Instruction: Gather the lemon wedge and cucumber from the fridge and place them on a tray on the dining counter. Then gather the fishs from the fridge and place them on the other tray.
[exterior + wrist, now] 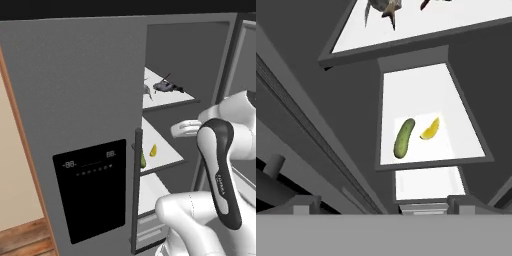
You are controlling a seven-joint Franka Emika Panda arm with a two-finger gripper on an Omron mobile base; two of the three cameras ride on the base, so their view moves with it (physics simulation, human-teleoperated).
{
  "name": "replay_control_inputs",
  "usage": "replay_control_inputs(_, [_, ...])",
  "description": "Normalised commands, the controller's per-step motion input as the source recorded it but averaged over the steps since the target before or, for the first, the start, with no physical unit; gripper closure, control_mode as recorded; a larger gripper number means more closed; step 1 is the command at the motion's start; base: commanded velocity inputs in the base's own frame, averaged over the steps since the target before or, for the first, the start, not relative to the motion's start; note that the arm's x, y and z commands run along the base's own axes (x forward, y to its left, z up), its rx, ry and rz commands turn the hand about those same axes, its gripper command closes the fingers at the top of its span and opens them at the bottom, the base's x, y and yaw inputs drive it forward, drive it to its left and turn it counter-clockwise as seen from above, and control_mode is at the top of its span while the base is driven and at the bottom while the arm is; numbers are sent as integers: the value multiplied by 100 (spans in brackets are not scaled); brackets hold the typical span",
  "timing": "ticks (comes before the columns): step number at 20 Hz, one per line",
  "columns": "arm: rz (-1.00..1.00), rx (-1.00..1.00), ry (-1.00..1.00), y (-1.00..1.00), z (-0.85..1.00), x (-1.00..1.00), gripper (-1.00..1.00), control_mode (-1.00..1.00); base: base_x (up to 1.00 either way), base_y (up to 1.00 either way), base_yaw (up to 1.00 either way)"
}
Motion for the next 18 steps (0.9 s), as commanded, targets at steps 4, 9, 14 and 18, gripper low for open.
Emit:
replay_control_inputs(4, [0, -3, 0, 0, 2, 43, -100, -100, 0, 0, 0])
replay_control_inputs(9, [0, -4, 0, 0, 1, 44, -100, -100, 0, 0, 0])
replay_control_inputs(14, [0, -7, -5, 0, 13, 21, -100, -100, 0, 0, 0])
replay_control_inputs(18, [0, -5, -6, 0, 17, 11, -100, -100, 0, 0, 0])
